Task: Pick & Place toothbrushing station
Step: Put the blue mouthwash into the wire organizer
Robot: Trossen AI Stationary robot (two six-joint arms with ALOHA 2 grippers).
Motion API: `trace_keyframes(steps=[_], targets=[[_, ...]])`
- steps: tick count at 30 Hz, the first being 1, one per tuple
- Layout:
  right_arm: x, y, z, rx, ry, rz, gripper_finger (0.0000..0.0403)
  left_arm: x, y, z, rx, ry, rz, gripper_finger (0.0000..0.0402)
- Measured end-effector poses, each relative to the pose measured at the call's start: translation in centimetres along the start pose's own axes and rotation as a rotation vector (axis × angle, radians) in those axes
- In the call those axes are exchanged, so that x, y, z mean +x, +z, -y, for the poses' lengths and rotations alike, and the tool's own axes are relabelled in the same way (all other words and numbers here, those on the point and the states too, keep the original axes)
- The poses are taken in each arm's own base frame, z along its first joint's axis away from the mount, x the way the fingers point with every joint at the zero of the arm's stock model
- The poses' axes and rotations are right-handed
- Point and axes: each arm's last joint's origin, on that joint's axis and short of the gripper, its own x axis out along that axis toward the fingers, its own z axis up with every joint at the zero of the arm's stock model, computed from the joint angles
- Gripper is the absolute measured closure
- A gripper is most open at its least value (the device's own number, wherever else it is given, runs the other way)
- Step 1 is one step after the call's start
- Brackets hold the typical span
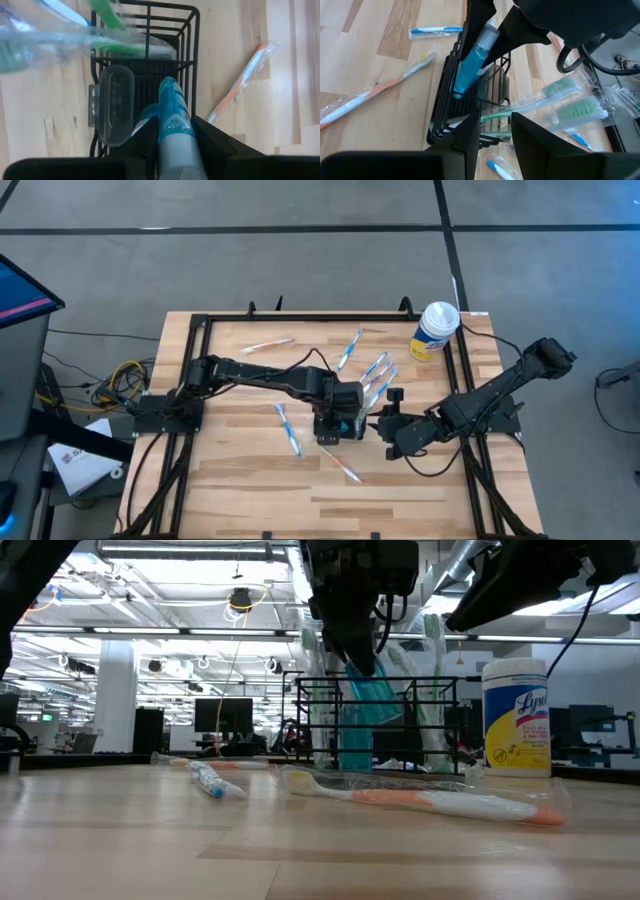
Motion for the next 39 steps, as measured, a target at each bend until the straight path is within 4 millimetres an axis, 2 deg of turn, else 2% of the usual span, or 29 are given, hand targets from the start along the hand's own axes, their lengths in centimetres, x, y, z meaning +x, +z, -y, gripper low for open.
trace_keyframes(steps=[11,19,39], targets=[[0.00,0.00,0.00,0.000,0.000,0.000,0.0300,0.50,-0.02,-0.05,0.019,0.003,0.010,0.0311],[0.00,0.01,0.00,0.000,0.000,0.000,0.0300,0.59,0.07,-0.05,0.020,0.001,0.019,0.0288],[0.01,0.01,0.02,0.002,0.000,0.000,0.0300,0.61,0.29,-0.04,0.021,0.001,0.041,0.0287]])
